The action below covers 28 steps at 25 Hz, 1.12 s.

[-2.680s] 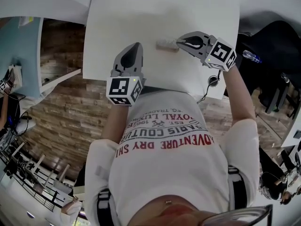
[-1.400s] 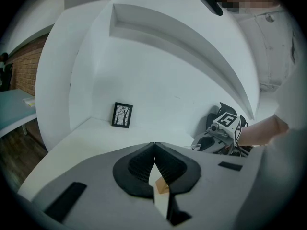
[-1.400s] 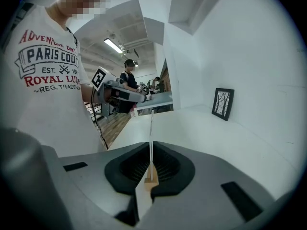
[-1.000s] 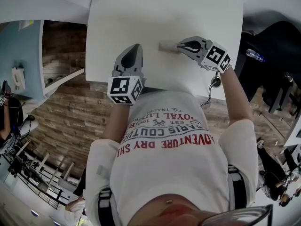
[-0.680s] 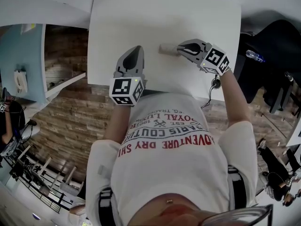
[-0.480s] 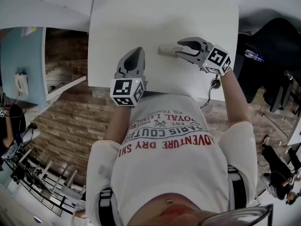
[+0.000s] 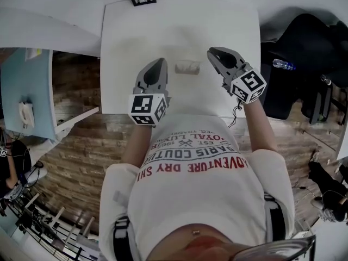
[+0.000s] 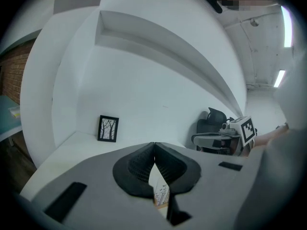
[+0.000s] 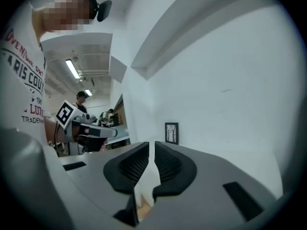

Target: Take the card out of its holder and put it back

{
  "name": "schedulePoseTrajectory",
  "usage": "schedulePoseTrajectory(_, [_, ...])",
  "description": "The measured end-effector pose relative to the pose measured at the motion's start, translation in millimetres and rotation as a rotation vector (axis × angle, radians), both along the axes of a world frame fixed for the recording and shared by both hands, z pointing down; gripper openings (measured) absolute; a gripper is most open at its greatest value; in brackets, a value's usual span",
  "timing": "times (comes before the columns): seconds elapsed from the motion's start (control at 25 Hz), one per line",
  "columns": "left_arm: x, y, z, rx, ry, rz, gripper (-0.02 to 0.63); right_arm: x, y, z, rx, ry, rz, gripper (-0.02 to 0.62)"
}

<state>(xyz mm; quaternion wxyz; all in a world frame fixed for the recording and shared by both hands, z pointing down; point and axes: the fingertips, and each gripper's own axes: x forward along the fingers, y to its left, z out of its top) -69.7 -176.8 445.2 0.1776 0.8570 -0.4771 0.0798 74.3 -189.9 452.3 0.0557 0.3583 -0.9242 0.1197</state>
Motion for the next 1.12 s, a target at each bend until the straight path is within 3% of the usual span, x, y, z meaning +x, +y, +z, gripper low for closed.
schedulePoseTrajectory(0.2, [15.7,-2.4,-16.4,0.054,0.012,0.038,0.026,27.7,3.8,-15.7,0.05,0.011,0.211,0.032])
schedulePoseTrajectory(0.52, [31.7,-10.1,-40.3,0.122,0.021,0.074,0.026,52.4,10.3,-24.1,0.034,0.004,0.473,0.025])
schedulePoseTrajectory(0.8, [28.4,-9.9,-43.2,0.133,0.023,0.074,0.026,49.4,19.2,-21.5,0.018,-0.005,0.537,0.025])
schedulePoseTrajectory(1.12, [26.1,-15.2,-44.5,0.138,0.023,0.055,0.026,50.1,17.4,-19.5,0.012,-0.011,0.529,0.025])
